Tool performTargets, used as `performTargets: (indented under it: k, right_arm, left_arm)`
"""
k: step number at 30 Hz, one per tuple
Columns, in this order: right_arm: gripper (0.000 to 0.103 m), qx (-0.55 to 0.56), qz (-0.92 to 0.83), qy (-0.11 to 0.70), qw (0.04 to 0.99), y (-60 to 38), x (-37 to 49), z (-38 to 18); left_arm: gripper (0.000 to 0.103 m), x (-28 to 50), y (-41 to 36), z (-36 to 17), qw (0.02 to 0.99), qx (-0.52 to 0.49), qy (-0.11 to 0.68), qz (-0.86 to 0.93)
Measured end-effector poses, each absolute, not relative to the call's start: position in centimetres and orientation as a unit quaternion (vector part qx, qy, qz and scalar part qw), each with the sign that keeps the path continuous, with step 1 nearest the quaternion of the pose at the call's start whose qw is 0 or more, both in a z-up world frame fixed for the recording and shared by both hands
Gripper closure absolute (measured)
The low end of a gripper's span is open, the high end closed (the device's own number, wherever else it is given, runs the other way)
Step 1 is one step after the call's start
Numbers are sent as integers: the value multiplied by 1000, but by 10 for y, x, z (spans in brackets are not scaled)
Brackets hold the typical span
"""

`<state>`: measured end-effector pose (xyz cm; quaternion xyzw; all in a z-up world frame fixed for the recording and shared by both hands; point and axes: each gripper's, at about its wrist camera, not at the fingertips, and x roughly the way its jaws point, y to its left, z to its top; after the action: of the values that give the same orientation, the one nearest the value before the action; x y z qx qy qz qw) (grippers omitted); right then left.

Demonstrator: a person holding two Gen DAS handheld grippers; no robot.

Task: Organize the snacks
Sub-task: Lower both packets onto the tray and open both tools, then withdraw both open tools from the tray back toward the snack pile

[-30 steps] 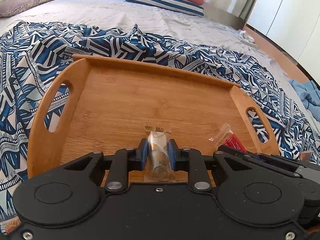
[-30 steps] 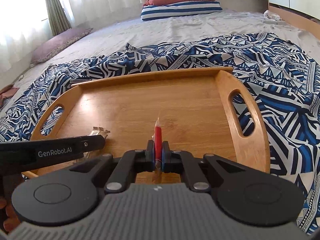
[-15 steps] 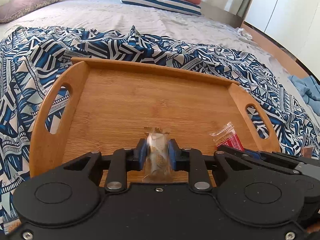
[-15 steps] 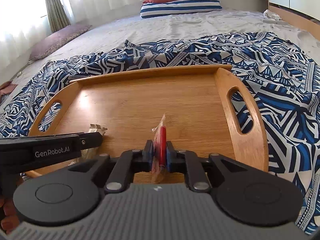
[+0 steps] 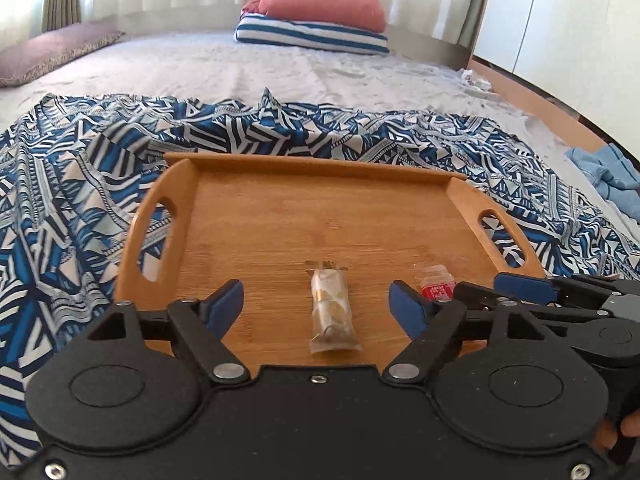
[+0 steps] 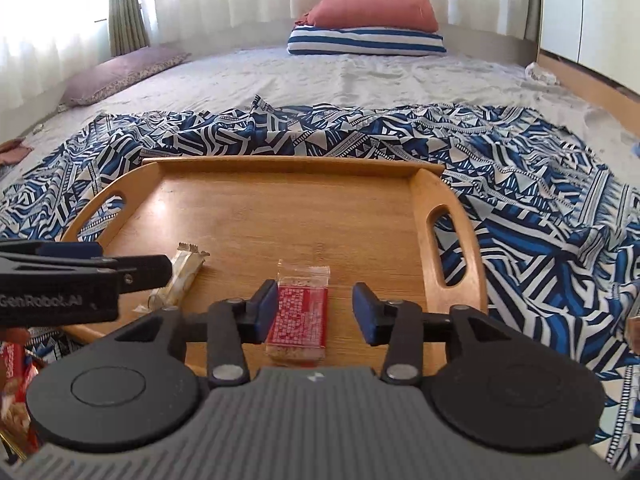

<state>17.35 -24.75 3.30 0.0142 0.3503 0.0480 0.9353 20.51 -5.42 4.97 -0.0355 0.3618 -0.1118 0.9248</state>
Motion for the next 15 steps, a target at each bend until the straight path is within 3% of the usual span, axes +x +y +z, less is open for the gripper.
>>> performTargets:
  k: [9,15]
  right_arm:
    - [21,-14,61,329,942,-241,135,39]
    - [15,-24,69,321,944,-235,109,39]
  left_arm:
    - [13,159,-34,60,934,-48,332,-125]
    - [7,123,-23,61,941,-44,311,-126]
